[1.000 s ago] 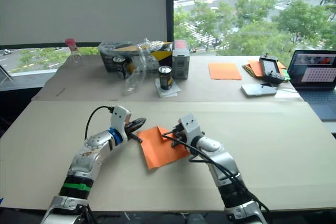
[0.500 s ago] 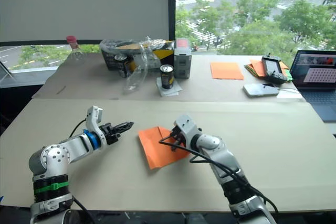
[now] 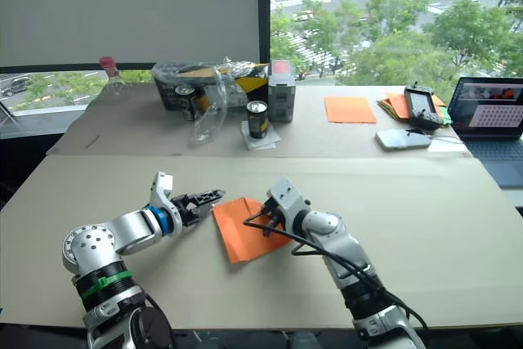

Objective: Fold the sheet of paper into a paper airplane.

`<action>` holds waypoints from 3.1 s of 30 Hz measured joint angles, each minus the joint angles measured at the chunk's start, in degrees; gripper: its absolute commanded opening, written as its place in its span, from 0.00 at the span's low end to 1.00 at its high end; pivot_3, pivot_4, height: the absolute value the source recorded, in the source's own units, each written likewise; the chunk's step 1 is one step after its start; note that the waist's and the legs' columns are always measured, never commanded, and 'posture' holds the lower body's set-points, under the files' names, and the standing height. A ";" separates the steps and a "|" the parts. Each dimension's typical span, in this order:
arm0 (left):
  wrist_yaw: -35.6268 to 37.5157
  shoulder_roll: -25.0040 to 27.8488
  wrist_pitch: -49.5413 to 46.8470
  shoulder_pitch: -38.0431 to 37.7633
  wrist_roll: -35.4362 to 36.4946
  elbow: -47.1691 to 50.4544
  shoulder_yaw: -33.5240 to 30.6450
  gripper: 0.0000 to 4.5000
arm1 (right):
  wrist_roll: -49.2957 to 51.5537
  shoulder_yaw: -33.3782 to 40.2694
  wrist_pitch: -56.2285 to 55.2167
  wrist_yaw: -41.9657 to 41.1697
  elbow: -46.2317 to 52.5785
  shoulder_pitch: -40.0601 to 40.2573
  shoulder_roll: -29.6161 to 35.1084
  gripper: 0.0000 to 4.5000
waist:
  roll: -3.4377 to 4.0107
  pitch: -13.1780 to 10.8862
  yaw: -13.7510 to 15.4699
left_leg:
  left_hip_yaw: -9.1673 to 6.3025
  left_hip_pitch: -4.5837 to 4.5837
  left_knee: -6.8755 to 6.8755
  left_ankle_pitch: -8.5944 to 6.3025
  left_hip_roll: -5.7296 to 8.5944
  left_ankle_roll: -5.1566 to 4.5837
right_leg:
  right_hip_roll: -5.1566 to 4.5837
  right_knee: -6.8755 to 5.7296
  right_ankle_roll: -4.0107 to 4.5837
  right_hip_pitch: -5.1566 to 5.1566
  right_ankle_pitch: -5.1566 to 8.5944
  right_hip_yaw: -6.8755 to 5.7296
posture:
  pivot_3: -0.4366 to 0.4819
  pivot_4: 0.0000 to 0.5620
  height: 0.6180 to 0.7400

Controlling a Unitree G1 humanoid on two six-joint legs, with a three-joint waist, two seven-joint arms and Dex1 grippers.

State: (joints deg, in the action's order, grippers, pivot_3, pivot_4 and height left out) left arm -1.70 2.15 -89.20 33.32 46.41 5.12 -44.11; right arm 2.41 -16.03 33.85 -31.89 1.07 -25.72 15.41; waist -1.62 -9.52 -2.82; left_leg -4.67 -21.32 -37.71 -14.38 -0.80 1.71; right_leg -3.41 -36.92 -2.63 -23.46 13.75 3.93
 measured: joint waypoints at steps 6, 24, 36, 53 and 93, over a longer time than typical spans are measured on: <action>-1.24 1.72 -0.60 3.58 -0.32 -1.39 -3.66 0.79 | -0.15 -0.07 -0.01 0.24 0.06 0.08 -0.22 0.00 | -0.02 0.00 0.06 | 0.01 0.00 0.00 0.00 0.01 0.10 | 0.00 0.03 0.00 0.01 0.00 0.00 | 0.48 0.27 0.92; -1.12 -0.50 -2.53 4.17 0.86 -7.97 1.88 0.67 | -1.14 -0.23 -0.70 0.82 0.06 0.25 -0.72 0.00 | -0.03 0.00 0.36 | 0.01 0.13 0.02 -0.01 0.02 0.33 | -0.03 0.14 -0.01 0.20 0.00 0.00 | 0.48 0.27 0.92; -0.56 0.97 -2.37 4.52 -0.60 -9.24 6.45 0.01 | -0.63 0.29 1.31 1.81 3.14 1.92 -1.01 0.00 | -0.08 -0.03 0.23 | -0.01 0.05 0.05 -0.03 0.01 0.41 | -0.02 0.15 -0.02 0.10 0.00 0.00 | 0.48 0.27 0.92; 40.47 23.62 35.91 7.76 -20.17 -16.56 56.43 0.01 | 5.31 3.15 10.84 -0.81 9.94 -0.08 1.69 0.00 | -0.07 -0.07 0.38 | 0.02 -0.76 0.33 0.21 0.01 0.90 | -0.02 0.05 0.06 -0.89 -0.03 0.03 | 0.48 0.27 0.92; 42.19 25.59 101.19 2.57 -65.10 -22.34 69.75 0.01 | 6.94 3.84 11.62 0.72 9.49 2.37 2.75 0.00 | -0.07 -0.07 0.36 | 0.02 -0.75 -0.04 0.14 0.01 0.71 | -0.01 -0.19 0.03 -0.77 -0.03 0.03 | 0.48 0.27 0.92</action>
State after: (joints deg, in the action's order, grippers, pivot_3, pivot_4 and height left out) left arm 40.49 27.74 11.98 35.89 -18.69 -17.22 25.64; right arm 9.34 -12.19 45.47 -31.18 10.56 -23.35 18.16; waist -1.70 -9.59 -2.46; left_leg -4.64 -22.07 -37.76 -14.23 -0.79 2.42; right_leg -3.42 -37.11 -2.60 -24.23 13.72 3.96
